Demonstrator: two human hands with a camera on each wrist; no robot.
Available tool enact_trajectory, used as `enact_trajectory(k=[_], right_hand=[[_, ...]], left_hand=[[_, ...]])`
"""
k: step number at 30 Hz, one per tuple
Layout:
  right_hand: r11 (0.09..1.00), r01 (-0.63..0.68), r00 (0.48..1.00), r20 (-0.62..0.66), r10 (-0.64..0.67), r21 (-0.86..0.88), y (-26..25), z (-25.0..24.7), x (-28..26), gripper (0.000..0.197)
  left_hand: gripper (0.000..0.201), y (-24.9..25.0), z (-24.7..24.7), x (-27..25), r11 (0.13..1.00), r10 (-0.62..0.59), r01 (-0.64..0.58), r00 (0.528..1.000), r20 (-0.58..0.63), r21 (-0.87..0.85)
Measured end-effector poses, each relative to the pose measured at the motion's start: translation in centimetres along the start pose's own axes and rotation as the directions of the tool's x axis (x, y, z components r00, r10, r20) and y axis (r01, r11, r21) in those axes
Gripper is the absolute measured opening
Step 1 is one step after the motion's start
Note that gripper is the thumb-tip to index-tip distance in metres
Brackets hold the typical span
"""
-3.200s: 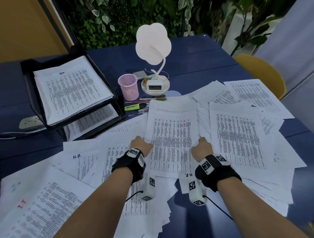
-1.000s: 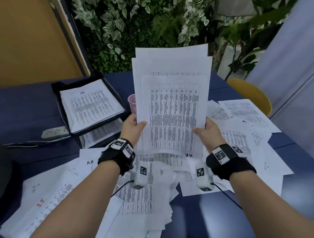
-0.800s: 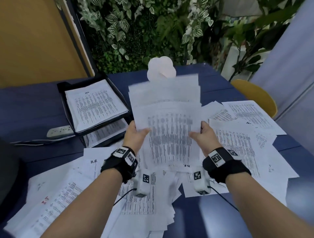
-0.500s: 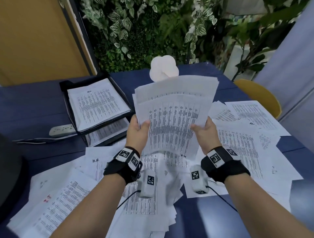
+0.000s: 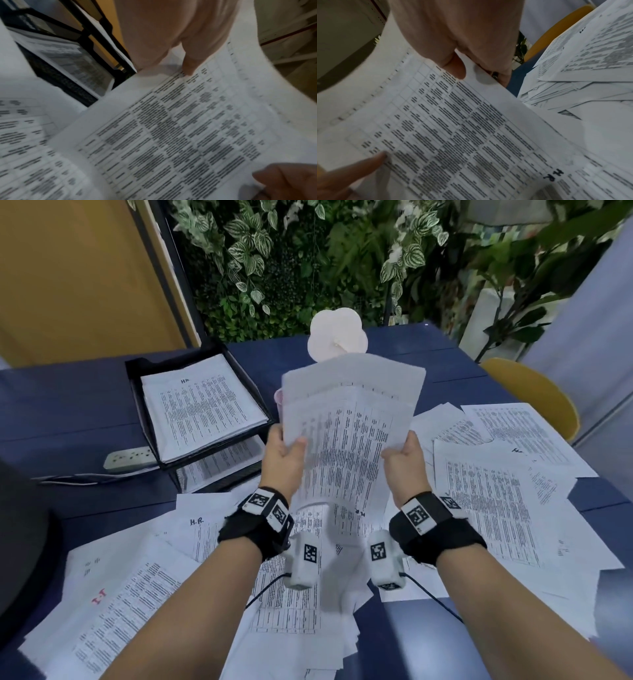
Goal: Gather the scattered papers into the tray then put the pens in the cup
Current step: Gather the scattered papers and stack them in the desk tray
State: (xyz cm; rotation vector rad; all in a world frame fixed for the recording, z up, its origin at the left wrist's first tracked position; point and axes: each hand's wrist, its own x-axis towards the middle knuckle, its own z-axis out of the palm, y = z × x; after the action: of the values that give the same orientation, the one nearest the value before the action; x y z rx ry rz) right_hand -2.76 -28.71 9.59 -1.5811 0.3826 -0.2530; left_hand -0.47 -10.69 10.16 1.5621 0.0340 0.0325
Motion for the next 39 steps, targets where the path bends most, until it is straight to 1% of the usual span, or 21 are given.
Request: enact_trajectory(k=[2, 3, 4, 6, 8, 10, 12, 14, 16, 19, 21, 23, 25, 27, 30, 31, 32, 34, 37, 38, 39], right_hand=[[0.999, -0.008, 1.000, -0.012, 0.007, -0.045, 0.0, -0.3, 0.2, 0.034], [0.996, -0.028, 1.000, -0.009, 0.027, -0.079, 0.3, -0.4, 0.4, 0.030], [0.992, -0.054, 0.999, 0.000, 0.054, -0.112, 0.7, -0.5, 0.5, 0.026], [0.980, -0.092, 0.995, 0.021, 0.097, -0.176, 1.6, -0.5, 0.4, 0.024], [0.973, -0.119, 0.991, 0.038, 0.129, -0.200, 2.0, -0.4, 0.4, 0.021], [0.962, -0.154, 0.982, 0.072, 0.174, -0.226, 2.5, -0.4, 0.4, 0.023], [0.927, -0.207, 0.963, 0.103, 0.250, -0.312, 3.4, -0.5, 0.4, 0.031], [0.865, -0.230, 0.938, 0.136, 0.319, -0.447, 4.4, -0.7, 0.1, 0.036], [0.835, -0.199, 0.936, 0.153, 0.317, -0.514, 5.3, -0.8, -0.2, 0.032], [0.865, -0.105, 0.974, 0.126, 0.189, -0.490, 5.6, -0.7, -0.3, 0.016], [0.884, -0.085, 0.977, 0.135, 0.164, -0.459, 5.2, -0.4, -0.2, 0.016], [0.865, -0.062, 0.958, 0.214, 0.191, -0.497, 4.9, 0.5, -0.1, 0.017], [0.845, -0.045, 0.927, 0.293, 0.235, -0.533, 4.6, 1.7, -0.1, 0.023], [0.881, -0.086, 0.907, 0.330, 0.262, -0.464, 4.1, 3.2, -0.4, 0.031], [0.931, -0.103, 0.911, 0.342, 0.230, -0.351, 3.4, 6.2, 0.1, 0.039], [0.939, -0.086, 0.920, 0.336, 0.203, -0.333, 2.9, 7.2, 0.4, 0.040], [0.944, -0.068, 0.929, 0.325, 0.178, -0.323, 2.4, 8.3, 0.7, 0.041], [0.945, -0.029, 0.935, 0.324, 0.140, -0.325, 1.2, 10.5, 1.3, 0.037], [0.947, 0.006, 0.931, 0.348, 0.112, -0.320, -0.5, 13.5, 2.4, 0.027], [0.949, 0.016, 0.928, 0.358, 0.103, -0.314, -0.8, 14.5, 2.8, 0.024], [0.951, 0.028, 0.926, 0.366, 0.091, -0.308, -1.1, 15.5, 3.2, 0.021]], left_hand=[[0.033, -0.4, -0.6, 0.4, 1.000, -0.028, 0.028, 0.997, -0.068, 0.004], [0.038, -0.8, -0.9, 0.4, 0.998, -0.053, 0.056, 0.996, -0.076, 0.039], [0.043, -1.3, -1.1, 0.4, 0.992, -0.083, 0.087, 0.995, -0.056, 0.088], [0.043, -2.0, -1.4, 0.0, 0.980, -0.124, 0.124, 0.992, -0.007, 0.156], [0.041, -2.3, -1.6, 0.0, 0.976, -0.159, 0.158, 0.987, -0.006, 0.152], [0.044, -2.4, -2.0, 0.1, 0.974, -0.189, 0.188, 0.982, -0.011, 0.126], [0.047, -2.7, -2.4, 0.1, 0.961, -0.227, 0.220, 0.974, 0.019, 0.165], [0.040, -3.4, -2.8, -0.2, 0.947, -0.270, 0.258, 0.962, 0.044, 0.192], [0.033, -3.9, -3.0, -0.6, 0.947, -0.272, 0.267, 0.962, 0.008, 0.178], [0.034, -3.9, -3.9, -1.0, 0.948, -0.281, 0.289, 0.956, -0.079, 0.131], [0.033, -3.5, -5.1, -1.0, 0.949, -0.293, 0.305, 0.947, -0.136, 0.084], [0.033, -2.9, -6.4, -0.6, 0.951, -0.291, 0.306, 0.937, -0.191, 0.053], [0.037, -2.1, -7.7, -0.3, 0.948, -0.302, 0.316, 0.925, -0.229, 0.028], [0.047, -1.6, -9.2, 0.4, 0.940, -0.330, 0.342, 0.912, -0.244, 0.004], [0.078, -0.3, -11.7, 1.7, 0.932, -0.358, 0.361, 0.895, -0.266, -0.040], [0.085, -0.1, -12.5, 2.2, 0.932, -0.358, 0.359, 0.894, -0.269, -0.047], [0.086, 0.1, -13.5, 2.7, 0.935, -0.345, 0.353, 0.895, -0.282, -0.026], [0.074, 0.8, -14.9, 3.1, 0.945, -0.286, 0.320, 0.906, -0.310, 0.063], [0.078, 0.7, -17.2, 3.8, 0.948, -0.150, 0.229, 0.933, -0.327, 0.220], [0.074, 0.6, -17.9, 4.0, 0.933, -0.102, 0.208, 0.935, -0.338, 0.294], [0.065, 0.7, -18.5, 4.4, 0.904, -0.062, 0.197, 0.938, -0.340, 0.380]])
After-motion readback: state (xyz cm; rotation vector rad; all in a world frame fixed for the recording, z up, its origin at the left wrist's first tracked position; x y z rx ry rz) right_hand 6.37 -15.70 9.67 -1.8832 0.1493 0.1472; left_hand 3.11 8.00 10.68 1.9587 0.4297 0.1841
